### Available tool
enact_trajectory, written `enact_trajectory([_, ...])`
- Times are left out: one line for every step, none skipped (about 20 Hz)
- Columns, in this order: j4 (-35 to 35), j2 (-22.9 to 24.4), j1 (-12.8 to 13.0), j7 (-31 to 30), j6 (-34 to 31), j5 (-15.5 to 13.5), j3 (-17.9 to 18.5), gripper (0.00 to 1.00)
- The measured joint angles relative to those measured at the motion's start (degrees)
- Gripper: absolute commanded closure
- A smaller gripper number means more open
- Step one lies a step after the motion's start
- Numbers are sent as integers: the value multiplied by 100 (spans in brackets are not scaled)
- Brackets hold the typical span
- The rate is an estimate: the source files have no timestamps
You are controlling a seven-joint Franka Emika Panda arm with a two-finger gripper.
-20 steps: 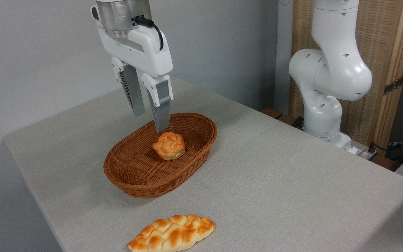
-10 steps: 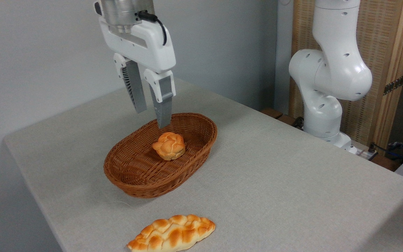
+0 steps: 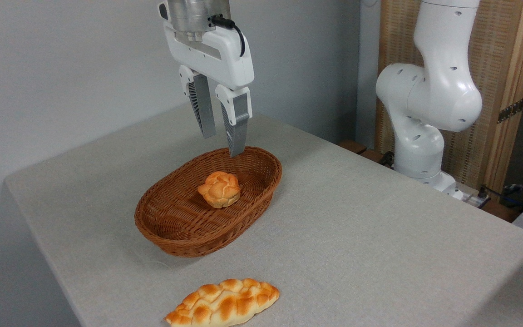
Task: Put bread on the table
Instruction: 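Lower the open gripper down onto the round orange bun in the basket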
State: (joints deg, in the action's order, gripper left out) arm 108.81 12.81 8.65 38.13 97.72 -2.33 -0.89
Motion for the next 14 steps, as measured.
enact_trajectory([59, 18, 40, 0, 67, -1, 0, 0])
enact_trajectory([87, 19, 68, 0, 107, -4, 1, 0])
enact_trajectory([140, 18, 123, 0, 190, -6, 1, 0])
enact_trajectory([174, 17, 156, 0, 235, -8, 0, 0])
enact_trajectory([244, 16, 215, -2, 304, -21, -1, 0])
enact_trajectory([282, 15, 246, -3, 328, -35, -4, 0])
enact_trajectory([351, 14, 302, -3, 363, -88, -8, 0])
enact_trajectory([389, 14, 332, -3, 385, -114, -10, 0])
enact_trajectory([451, 17, 374, -3, 429, -158, -11, 0])
enact_trajectory([503, 27, 400, -3, 476, -189, -11, 0])
enact_trajectory([532, 47, 407, -3, 507, -199, -11, 0])
enact_trajectory([551, 78, 407, -3, 513, -203, -11, 0])
enact_trajectory([560, 97, 407, -3, 513, -204, -11, 0])
enact_trajectory([577, 128, 407, -2, 514, -204, -11, 0])
